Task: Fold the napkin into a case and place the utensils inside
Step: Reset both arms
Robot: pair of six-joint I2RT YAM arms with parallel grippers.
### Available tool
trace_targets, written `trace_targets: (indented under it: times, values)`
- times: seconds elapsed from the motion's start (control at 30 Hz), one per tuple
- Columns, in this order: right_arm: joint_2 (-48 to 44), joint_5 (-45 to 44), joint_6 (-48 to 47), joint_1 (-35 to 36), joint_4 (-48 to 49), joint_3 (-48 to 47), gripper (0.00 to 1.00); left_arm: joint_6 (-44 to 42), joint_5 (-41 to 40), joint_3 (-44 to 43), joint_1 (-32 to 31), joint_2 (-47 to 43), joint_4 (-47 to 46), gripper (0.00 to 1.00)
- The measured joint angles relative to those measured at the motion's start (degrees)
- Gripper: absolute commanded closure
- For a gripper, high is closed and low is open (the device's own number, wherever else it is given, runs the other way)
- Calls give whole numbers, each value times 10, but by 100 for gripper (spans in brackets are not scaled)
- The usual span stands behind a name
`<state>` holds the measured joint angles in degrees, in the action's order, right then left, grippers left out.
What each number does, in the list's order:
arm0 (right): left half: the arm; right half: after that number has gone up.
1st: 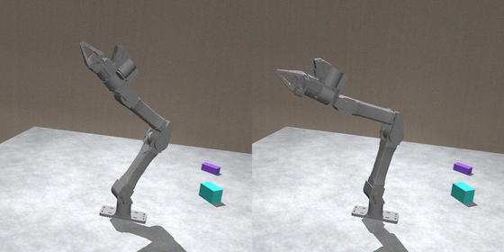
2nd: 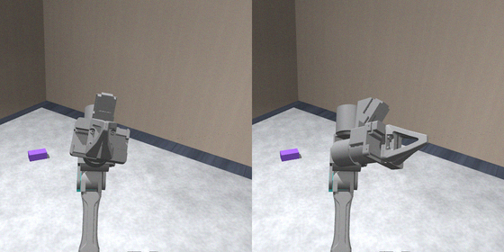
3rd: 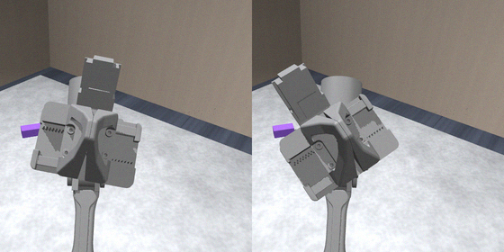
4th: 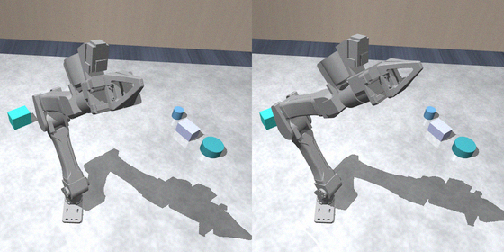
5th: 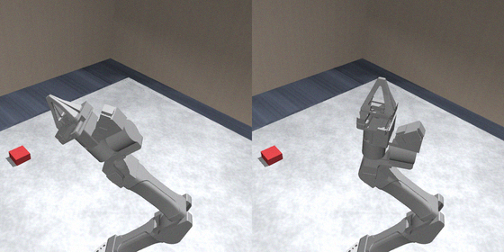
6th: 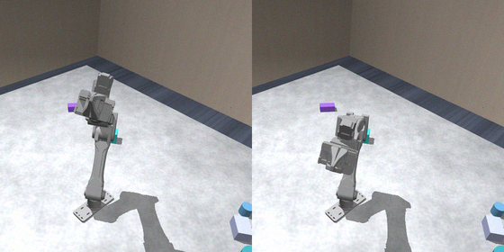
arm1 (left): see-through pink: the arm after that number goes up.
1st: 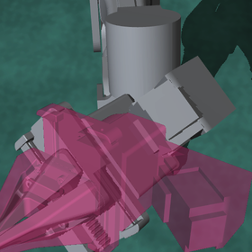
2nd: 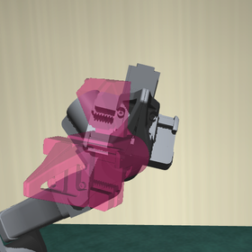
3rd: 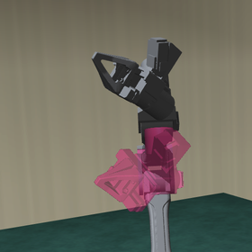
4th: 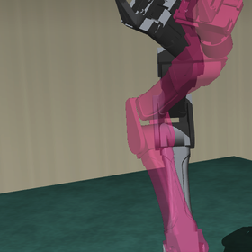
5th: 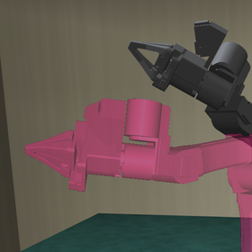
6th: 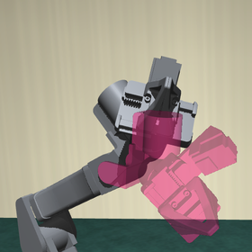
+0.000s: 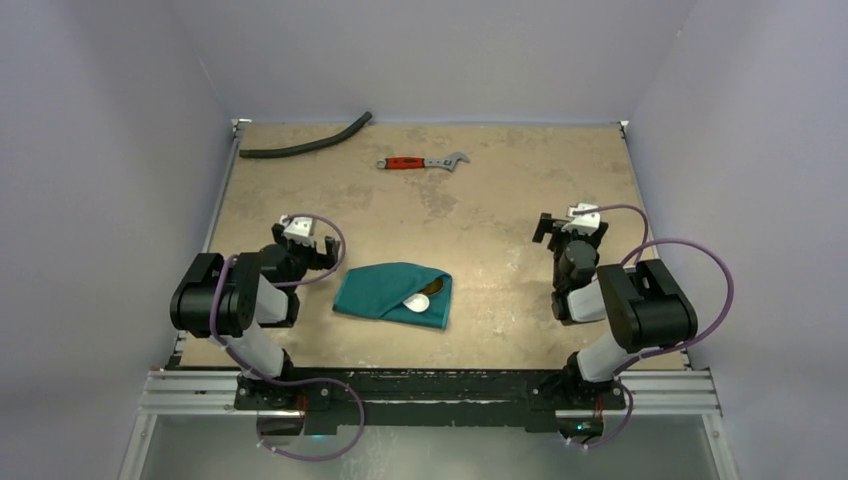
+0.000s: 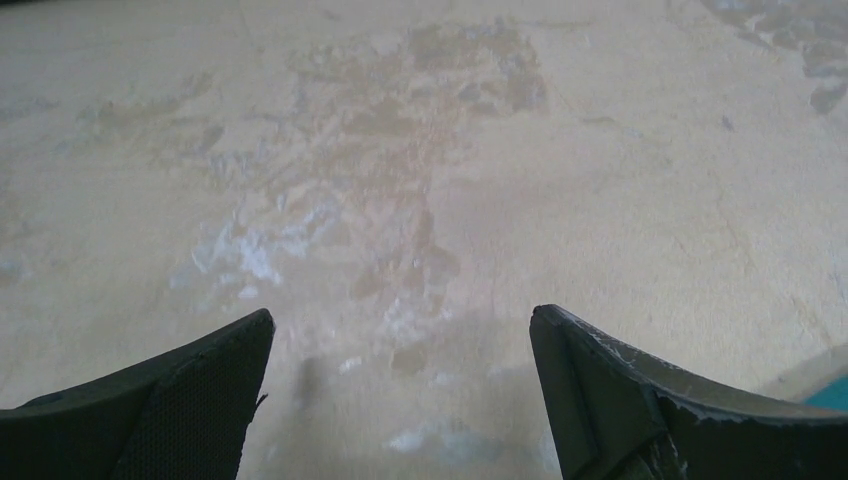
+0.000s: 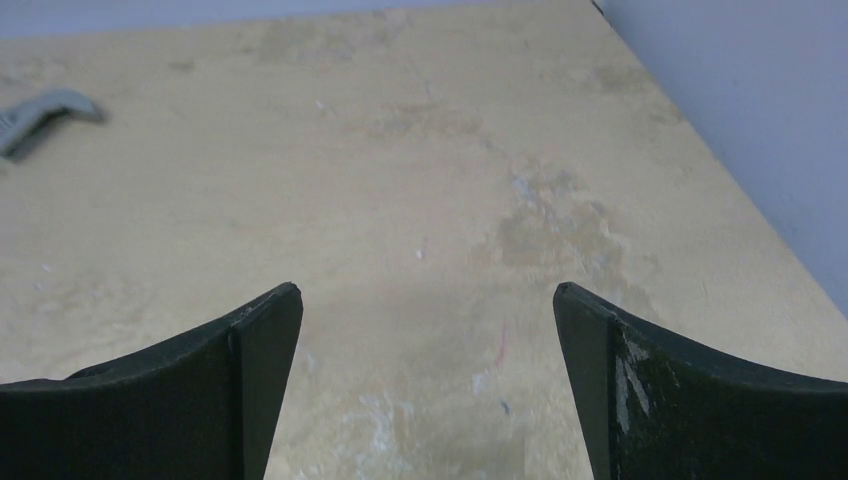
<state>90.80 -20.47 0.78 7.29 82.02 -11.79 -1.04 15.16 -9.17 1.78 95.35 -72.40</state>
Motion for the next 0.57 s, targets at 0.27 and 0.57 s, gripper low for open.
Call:
trace_targets:
  times: [0.27, 0.57]
  values:
    - [-1, 35, 5, -21, 30, -29, 1, -2, -20, -51, -3, 0, 1, 1]
    - [-1, 37, 5, -21, 41, -29, 1, -2, -26, -51, -3, 0, 9, 1]
